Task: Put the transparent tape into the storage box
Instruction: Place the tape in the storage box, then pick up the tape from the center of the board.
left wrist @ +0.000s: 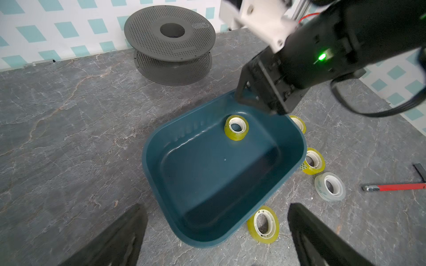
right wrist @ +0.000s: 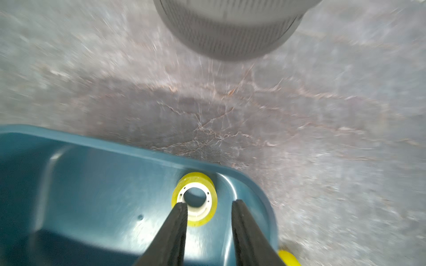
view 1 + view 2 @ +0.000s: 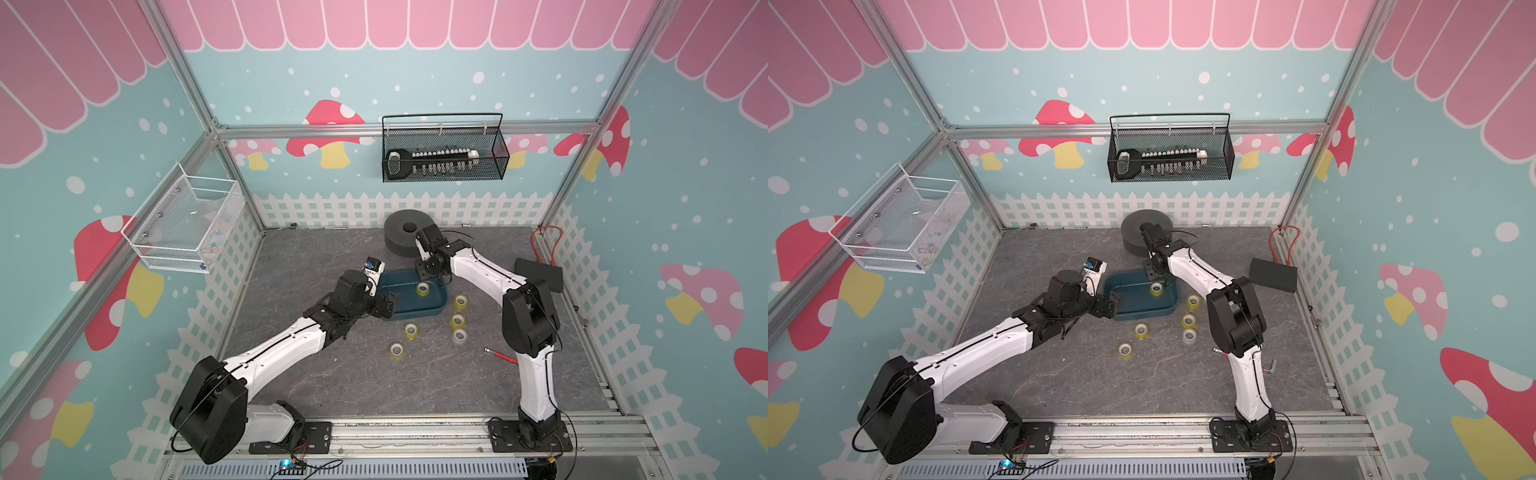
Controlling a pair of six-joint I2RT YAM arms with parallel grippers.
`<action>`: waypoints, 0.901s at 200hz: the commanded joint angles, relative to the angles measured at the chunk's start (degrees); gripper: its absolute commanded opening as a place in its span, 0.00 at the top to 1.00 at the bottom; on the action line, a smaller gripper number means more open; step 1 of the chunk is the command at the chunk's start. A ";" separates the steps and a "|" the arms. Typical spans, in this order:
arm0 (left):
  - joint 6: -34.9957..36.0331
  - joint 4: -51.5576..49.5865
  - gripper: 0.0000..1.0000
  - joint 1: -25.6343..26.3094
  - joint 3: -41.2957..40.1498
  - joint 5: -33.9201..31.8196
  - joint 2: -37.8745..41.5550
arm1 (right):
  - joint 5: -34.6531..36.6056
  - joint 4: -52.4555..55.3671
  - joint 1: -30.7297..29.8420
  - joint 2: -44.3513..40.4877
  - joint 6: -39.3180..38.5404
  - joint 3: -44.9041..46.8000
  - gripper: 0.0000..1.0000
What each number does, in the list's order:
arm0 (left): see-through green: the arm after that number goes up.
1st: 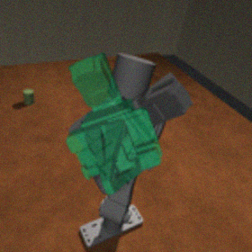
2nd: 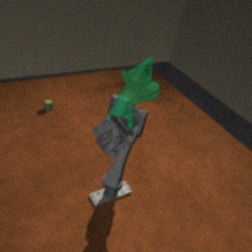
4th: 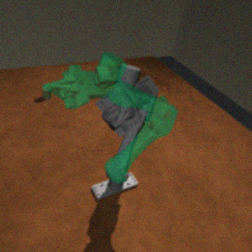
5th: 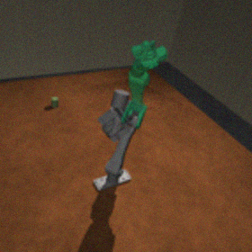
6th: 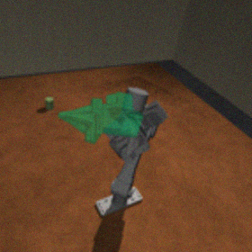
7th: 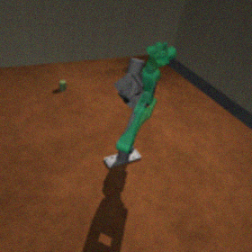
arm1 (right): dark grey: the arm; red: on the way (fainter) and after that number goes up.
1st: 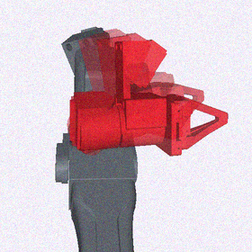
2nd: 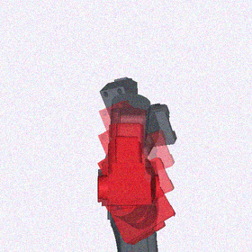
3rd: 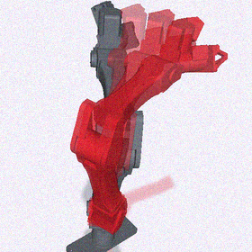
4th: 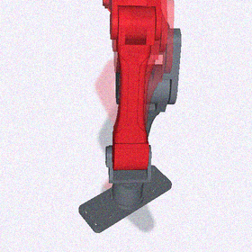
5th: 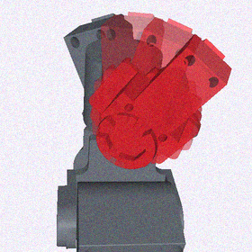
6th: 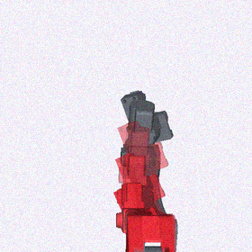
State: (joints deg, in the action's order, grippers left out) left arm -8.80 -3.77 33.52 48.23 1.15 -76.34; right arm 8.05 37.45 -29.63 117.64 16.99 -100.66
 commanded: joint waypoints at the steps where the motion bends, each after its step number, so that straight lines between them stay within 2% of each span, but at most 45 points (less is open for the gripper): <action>1: -0.67 0.52 0.01 0.11 -0.80 -0.57 0.98 | 1.39 3.93 0.75 -6.18 0.74 0.20 0.63; 34: -3.49 0.39 0.01 0.14 -2.30 -2.23 -0.34 | 1.39 3.76 4.58 -13.05 2.31 10.54 0.64; 74: -8.40 -0.84 0.01 -0.07 -3.54 -3.43 -3.85 | -5.06 -2.66 11.86 -18.66 4.19 25.06 0.64; 180: -9.04 -0.10 0.01 -1.69 -4.45 -3.76 -6.90 | -5.93 -10.88 14.83 -12.42 4.38 29.91 0.65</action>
State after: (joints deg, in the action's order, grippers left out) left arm -17.63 -4.45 32.25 44.38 -1.93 -82.65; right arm 2.57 29.06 -15.75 102.96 20.71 -72.20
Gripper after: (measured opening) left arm 0.990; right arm 0.352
